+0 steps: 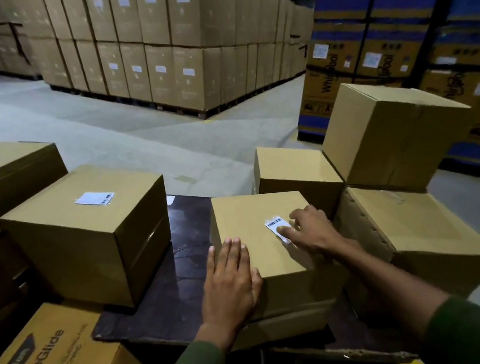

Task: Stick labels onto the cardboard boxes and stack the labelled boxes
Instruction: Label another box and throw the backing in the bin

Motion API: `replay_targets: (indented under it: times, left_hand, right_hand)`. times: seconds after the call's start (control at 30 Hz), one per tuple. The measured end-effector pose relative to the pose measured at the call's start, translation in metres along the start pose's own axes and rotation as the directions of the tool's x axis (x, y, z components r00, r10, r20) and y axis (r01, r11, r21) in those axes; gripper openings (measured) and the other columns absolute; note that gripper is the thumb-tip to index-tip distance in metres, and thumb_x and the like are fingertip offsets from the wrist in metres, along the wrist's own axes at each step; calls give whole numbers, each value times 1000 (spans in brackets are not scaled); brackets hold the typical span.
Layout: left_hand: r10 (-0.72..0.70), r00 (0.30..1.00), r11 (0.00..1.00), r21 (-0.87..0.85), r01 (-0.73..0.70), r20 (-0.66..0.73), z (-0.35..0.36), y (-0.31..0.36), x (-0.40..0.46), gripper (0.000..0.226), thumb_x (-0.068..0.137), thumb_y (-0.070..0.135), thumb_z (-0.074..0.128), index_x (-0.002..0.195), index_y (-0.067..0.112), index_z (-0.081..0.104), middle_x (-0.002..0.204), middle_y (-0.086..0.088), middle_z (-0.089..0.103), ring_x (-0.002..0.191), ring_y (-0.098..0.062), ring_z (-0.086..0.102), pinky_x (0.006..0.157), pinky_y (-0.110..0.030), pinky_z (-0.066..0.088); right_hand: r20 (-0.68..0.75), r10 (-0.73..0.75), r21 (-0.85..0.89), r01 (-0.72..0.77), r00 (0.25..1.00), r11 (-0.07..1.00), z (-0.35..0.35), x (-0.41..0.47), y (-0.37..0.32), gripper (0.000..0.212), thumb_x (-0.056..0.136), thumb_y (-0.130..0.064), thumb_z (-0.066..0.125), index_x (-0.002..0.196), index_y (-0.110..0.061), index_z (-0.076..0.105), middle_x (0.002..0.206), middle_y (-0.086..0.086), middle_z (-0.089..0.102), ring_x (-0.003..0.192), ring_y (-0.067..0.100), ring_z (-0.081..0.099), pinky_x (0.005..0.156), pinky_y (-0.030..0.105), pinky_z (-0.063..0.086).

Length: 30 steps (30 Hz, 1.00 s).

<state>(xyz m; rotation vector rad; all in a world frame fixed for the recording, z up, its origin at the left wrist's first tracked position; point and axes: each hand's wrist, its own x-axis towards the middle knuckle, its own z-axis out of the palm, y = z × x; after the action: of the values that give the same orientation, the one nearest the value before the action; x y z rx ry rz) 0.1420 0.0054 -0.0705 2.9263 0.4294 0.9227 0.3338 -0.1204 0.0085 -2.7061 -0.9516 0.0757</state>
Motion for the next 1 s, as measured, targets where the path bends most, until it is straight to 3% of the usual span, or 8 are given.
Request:
replay_targets:
  times: [0.13, 0.27, 0.4, 0.57, 0.67, 0.73, 0.87, 1.0]
  left_hand:
    - [-7, 1000, 1000, -24, 7, -9, 2, 0, 0, 55, 96, 36, 35, 132, 2, 58, 140, -19, 54, 134, -33, 47, 108, -58, 37]
    - [-29, 1000, 999, -46, 29, 2, 5, -2, -1, 56, 96, 39, 35, 133, 3, 57, 141, -18, 53, 135, -32, 45, 108, -59, 36]
    - [-36, 999, 998, -53, 36, 3, 5, -2, -2, 56, 96, 41, 37, 134, 4, 57, 142, -18, 52, 136, -32, 44, 107, -60, 36]
    - [-43, 999, 997, -67, 44, 5, 4, -3, -2, 56, 95, 43, 39, 133, 6, 57, 142, -17, 52, 136, -32, 44, 106, -61, 37]
    - [-51, 999, 996, -79, 51, 0, 3, -2, -1, 57, 94, 44, 36, 132, 7, 58, 141, -16, 53, 135, -31, 46, 106, -62, 37]
    - [-55, 998, 995, -82, 54, -9, 2, -1, -1, 57, 94, 44, 37, 131, 7, 59, 140, -16, 54, 135, -31, 47, 105, -62, 38]
    - [-51, 998, 995, -90, 48, -28, 2, 0, -2, 56, 94, 43, 37, 131, 7, 59, 140, -16, 55, 134, -31, 47, 105, -62, 38]
    - [-52, 998, 995, -84, 49, -24, 2, -1, -3, 57, 94, 44, 38, 133, 7, 58, 142, -16, 53, 136, -31, 45, 106, -61, 37]
  right_hand:
    - [69, 38, -77, -33, 997, 996, -1, 10, -10, 57, 81, -68, 52, 106, -18, 64, 113, 7, 51, 100, 25, 46, 77, 36, 47]
    - [162, 84, -29, -80, 983, 996, -6, 26, -12, 52, 69, -71, 64, 75, -20, 65, 100, 11, 65, 85, 26, 60, 62, 30, 47]
    - [281, 147, 114, -185, 948, 976, -22, 31, -22, 42, 73, -47, 81, 80, -8, 69, 89, 10, 71, 79, 21, 67, 58, 26, 46]
    - [390, 152, 202, -245, 908, 948, -31, 33, -33, 33, 78, -27, 82, 96, -3, 67, 93, 11, 69, 84, 19, 66, 65, 26, 50]
    - [382, 158, 226, -258, 911, 939, -36, 33, -37, 34, 76, -20, 83, 97, 2, 68, 87, 11, 70, 78, 20, 67, 68, 30, 51]
    - [382, 153, 256, -264, 912, 930, -40, 31, -37, 24, 78, -14, 80, 92, 1, 67, 82, 12, 69, 76, 23, 67, 68, 32, 52]
    - [383, 137, 290, -259, 914, 921, -52, 25, -38, 17, 82, -5, 75, 87, -11, 60, 95, 14, 69, 91, 28, 68, 90, 46, 54]
    - [301, 133, 395, -251, 944, 884, -57, 9, -29, 12, 88, -14, 72, 97, -9, 66, 99, 15, 71, 92, 25, 71, 85, 41, 59]
